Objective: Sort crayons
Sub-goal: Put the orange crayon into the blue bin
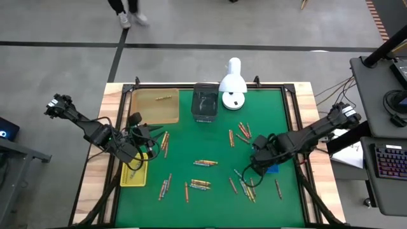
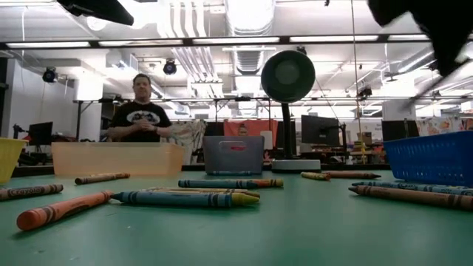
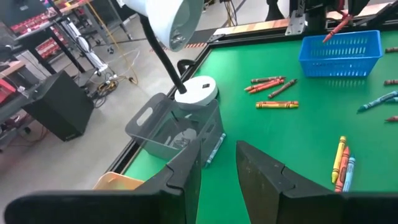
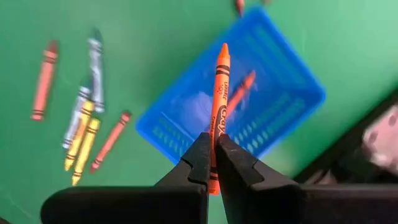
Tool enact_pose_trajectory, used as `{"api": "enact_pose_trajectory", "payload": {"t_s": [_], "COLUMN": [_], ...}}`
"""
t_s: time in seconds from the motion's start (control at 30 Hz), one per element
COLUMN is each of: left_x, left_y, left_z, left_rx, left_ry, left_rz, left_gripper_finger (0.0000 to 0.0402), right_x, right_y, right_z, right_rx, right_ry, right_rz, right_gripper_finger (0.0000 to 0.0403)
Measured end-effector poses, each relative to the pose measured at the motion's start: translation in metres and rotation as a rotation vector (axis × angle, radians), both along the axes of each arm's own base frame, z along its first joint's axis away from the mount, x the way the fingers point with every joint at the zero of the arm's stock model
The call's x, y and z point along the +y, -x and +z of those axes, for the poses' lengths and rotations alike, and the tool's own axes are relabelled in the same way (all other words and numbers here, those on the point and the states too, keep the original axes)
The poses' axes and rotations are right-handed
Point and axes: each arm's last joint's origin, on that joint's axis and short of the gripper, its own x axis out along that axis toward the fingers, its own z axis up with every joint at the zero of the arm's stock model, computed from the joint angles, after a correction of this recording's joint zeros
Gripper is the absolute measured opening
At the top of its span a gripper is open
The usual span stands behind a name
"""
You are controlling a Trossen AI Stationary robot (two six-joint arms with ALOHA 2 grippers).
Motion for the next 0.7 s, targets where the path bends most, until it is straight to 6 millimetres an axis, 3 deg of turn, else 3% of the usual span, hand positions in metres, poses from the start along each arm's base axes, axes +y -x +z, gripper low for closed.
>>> {"api": "enact_pose_trajectory", "payload": {"t_s": [0.37,0.7], "left_x": [0.0,0.0], "left_y": [0.0,0.0], "left_z": [0.0,0.0], "left_rx": [0.0,0.002], "left_ry": [0.0,-0.003], "left_rz": [-0.001,-0.002], "left_gripper_finger": [0.0084,0.0084], "right_x": [-0.005,-0.007], "right_y": [0.017,0.019], "right_z": [-0.042,-0.052], "right_rx": [0.108,0.119], "right_ry": [-0.003,0.038], "right_rz": [-0.154,-0.192], "right_gripper_finger": [0.0012,0.0013]}}
